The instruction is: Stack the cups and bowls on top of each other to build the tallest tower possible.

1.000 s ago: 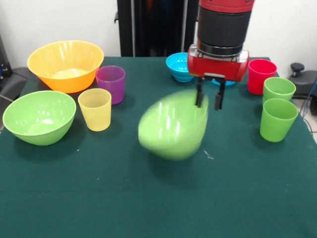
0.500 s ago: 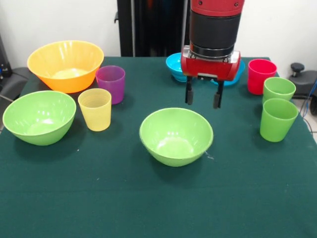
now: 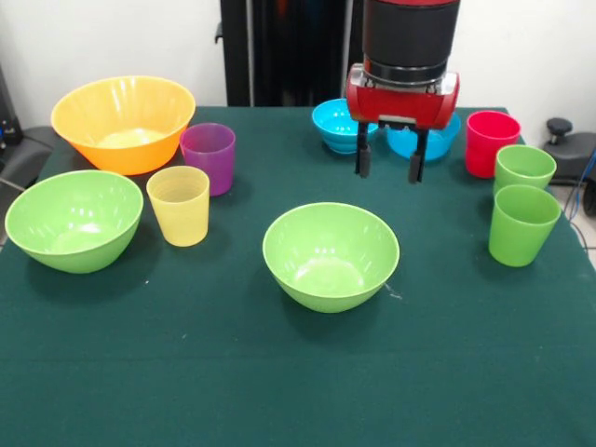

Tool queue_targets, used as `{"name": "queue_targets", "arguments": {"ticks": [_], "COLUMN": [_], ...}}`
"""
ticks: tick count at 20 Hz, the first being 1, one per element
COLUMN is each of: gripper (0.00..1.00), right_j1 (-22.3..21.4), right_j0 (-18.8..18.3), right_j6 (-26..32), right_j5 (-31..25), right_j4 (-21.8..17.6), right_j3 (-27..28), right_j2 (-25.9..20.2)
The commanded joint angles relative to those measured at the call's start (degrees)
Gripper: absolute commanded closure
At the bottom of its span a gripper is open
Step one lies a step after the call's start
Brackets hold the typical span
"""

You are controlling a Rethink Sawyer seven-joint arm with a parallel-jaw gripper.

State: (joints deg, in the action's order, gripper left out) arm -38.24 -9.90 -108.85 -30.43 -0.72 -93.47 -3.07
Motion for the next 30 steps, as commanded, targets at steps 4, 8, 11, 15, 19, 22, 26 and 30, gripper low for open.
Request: {"name": "queue_targets", "arguments": {"ticks": [4,8,11,15,19,22,26,30], "gripper": [0.0,0.0,0.0,0.0,0.0,0.0,0.0,0.0], "right_j1": [-3.8,-4.1,-4.2,-4.9,-6.9,-9.3,-12.6,-15.0], "right_j0": [-5.5,-8.0,-9.6,-12.4,-16.2,-19.1,-21.9,-24.7], "right_j6": [6.5,6.5,6.9,7.2,8.0,7.4,5.9,5.0], "right_j5": [3.2,5.9,5.9,6.6,6.1,7.1,8.2,9.1], "right_j4": [-5.8,-7.2,-8.2,-10.1,-12.0,-13.5,-15.3,-16.9], "right_j3": [-8.9,-12.1,-13.3,-15.5,-18.7,-22.9,-28.0,-31.0], "right_j2": [-8.0,-9.8,-10.8,-12.1,-13.0,-13.3,-12.8,-13.1]}}
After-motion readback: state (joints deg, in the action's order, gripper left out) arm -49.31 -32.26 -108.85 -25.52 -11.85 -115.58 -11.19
